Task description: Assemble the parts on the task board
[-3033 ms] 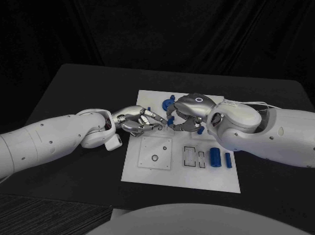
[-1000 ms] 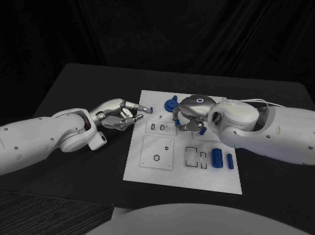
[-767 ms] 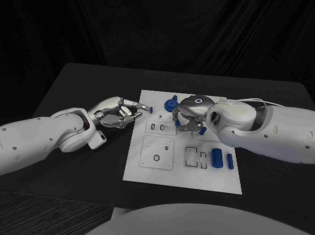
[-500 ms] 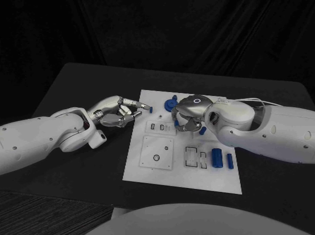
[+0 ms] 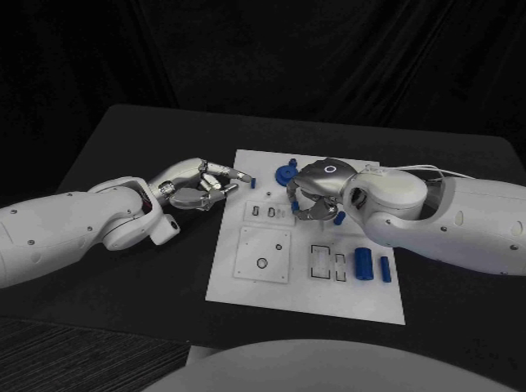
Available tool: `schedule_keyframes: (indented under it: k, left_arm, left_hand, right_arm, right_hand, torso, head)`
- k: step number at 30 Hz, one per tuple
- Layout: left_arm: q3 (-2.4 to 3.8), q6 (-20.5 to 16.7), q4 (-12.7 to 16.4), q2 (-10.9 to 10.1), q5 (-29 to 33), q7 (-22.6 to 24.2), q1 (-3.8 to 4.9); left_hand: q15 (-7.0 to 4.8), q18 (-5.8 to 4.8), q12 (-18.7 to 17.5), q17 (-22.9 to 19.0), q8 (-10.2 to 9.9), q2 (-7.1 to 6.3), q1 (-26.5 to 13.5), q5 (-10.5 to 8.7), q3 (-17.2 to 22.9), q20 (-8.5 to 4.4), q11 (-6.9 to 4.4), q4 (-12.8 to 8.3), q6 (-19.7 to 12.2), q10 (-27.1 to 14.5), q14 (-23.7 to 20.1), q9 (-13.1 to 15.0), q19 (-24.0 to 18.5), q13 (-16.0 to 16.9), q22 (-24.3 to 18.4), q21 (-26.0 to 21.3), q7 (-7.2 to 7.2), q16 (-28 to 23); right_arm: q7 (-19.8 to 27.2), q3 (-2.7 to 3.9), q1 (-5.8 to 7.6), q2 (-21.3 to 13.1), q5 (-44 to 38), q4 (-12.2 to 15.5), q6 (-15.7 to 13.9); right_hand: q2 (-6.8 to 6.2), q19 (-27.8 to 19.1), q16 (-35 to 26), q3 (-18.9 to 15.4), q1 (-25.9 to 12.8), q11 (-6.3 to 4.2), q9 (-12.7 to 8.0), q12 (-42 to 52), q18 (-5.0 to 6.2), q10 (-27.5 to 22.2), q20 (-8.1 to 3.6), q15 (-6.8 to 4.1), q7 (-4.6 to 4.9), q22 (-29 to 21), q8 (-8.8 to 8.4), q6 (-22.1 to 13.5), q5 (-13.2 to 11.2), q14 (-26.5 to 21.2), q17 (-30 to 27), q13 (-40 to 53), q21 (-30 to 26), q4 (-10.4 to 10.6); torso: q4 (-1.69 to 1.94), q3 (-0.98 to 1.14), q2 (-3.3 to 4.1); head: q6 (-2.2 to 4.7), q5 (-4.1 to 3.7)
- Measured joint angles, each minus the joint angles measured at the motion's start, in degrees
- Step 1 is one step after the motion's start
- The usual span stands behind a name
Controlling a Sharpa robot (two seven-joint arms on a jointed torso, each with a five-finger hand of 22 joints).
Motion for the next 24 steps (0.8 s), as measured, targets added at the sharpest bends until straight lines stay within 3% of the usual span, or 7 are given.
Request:
schedule_keyframes:
  k: [5,24]
  left_arm:
    - [0.0,0.34,-0.28,0.23,0.0,-0.1,0.0]
    - [0.0,1.91,-0.9,0.86,0.0,-0.89,0.0]
  left_hand:
    - [0.0,0.0,0.0,0.0,0.0,0.0,0.0,0.0,0.0,0.0,0.0,0.0,0.0,0.0,0.0,0.0,0.0,0.0,-0.13,-0.29,0.0,0.0]
    - [0.0,-0.01,0.01,0.0,0.0,0.0,0.0,0.0,0.0,0.0,0.0,0.0,0.62,0.0,0.0,0.06,-0.41,0.0,-0.32,-0.29,0.19,0.0]
  right_arm:
    - [-0.02,-0.02,0.0,0.15,-0.02,0.0,0.03]
    - [-0.05,0.01,0.0,1.03,-0.05,-0.34,0.04]
  right_hand:
    - [0.0,0.0,0.0,0.17,0.0,0.0,0.0,0.0,0.0,0.0,0.0,0.0,0.0,0.0,-0.15,0.0,0.0,0.0,0.0,0.05,0.0,-0.17]
    - [-0.01,0.0,-0.22,0.42,-0.01,0.0,-0.07,0.0,0.0,0.0,0.0,0.0,-0.2,0.04,-0.51,-0.2,-3.73,0.0,0.0,0.03,-0.45,-0.57]
  torso:
    - [-0.01,0.02,-0.02]
    - [0.06,-0.01,-0.02]
  head:
    - [0.0,0.03]
    - [-0.01,-0.1]
